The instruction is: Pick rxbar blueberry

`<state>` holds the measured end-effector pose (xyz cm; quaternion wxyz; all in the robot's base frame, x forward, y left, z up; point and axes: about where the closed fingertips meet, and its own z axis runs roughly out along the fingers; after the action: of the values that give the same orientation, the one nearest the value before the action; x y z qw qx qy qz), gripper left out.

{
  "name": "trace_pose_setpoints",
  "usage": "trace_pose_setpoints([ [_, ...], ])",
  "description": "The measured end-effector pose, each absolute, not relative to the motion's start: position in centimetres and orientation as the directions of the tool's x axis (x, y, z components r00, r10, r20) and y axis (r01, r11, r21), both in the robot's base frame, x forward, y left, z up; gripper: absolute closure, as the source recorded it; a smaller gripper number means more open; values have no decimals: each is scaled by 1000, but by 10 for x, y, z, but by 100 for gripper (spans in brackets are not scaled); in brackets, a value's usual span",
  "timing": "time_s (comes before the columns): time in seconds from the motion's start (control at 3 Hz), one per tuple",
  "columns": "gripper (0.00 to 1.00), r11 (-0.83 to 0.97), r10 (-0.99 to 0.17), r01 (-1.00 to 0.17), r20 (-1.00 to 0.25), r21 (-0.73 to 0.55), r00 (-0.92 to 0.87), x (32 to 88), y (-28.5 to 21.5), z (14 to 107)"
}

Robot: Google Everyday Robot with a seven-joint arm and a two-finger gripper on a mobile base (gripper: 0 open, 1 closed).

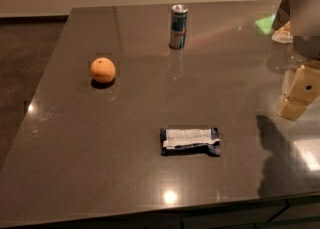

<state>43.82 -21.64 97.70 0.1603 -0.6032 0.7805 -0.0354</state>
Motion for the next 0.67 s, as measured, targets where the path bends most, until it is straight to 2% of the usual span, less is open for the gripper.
trace_pose_setpoints([
  [0.67, 0, 260, -952, -939, -225, -224, -209, 440, -214, 974],
])
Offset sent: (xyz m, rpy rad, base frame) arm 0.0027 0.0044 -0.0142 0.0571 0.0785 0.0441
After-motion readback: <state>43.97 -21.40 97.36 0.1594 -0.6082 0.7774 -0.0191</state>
